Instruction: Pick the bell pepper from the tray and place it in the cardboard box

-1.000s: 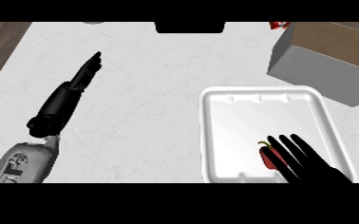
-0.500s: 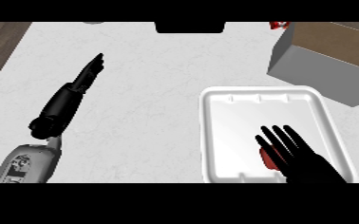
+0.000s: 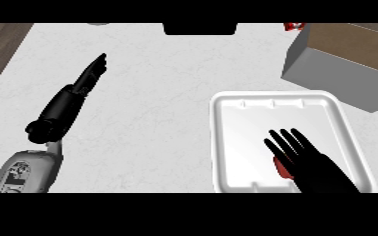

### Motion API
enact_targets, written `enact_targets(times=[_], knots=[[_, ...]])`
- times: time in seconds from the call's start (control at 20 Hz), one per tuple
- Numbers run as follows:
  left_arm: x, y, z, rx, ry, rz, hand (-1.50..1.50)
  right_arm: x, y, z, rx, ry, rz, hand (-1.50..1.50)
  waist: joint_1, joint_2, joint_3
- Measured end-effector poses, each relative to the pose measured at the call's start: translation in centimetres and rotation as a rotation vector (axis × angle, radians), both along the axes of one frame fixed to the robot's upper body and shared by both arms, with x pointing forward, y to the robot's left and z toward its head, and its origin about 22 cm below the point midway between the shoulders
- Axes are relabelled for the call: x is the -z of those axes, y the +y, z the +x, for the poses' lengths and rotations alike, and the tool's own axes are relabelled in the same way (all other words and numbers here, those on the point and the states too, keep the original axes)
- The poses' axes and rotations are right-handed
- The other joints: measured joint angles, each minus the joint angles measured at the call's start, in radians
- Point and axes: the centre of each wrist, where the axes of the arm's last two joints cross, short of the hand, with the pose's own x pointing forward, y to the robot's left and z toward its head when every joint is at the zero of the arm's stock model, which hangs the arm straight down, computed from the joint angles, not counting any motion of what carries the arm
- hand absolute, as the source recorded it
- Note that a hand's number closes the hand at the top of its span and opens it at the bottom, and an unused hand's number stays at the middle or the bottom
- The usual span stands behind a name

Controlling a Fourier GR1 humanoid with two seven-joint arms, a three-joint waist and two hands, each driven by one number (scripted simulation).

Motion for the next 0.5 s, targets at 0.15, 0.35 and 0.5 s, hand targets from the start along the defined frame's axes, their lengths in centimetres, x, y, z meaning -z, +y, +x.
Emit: enact_targets(times=[0.15, 0.35, 0.5], knots=[[0.4, -0.2, 0.2, -0.001, 0.002, -0.001, 0.00, 0.7, 0.0, 0.1, 0.017, -0.010, -0.017, -1.50, -0.001, 0.000, 0.000], [0.1, 0.2, -0.2, -0.005, 0.000, 0.003, 0.00, 1.4, -0.3, 1.3, 0.042, -0.015, -0.036, -1.50, 0.001, 0.000, 0.000], [0.4, -0.1, -0.2, -0.002, -0.003, 0.004, 0.00, 2.0, -0.8, 1.5, 0.051, -0.010, -0.033, -1.50, 0.000, 0.000, 0.000]])
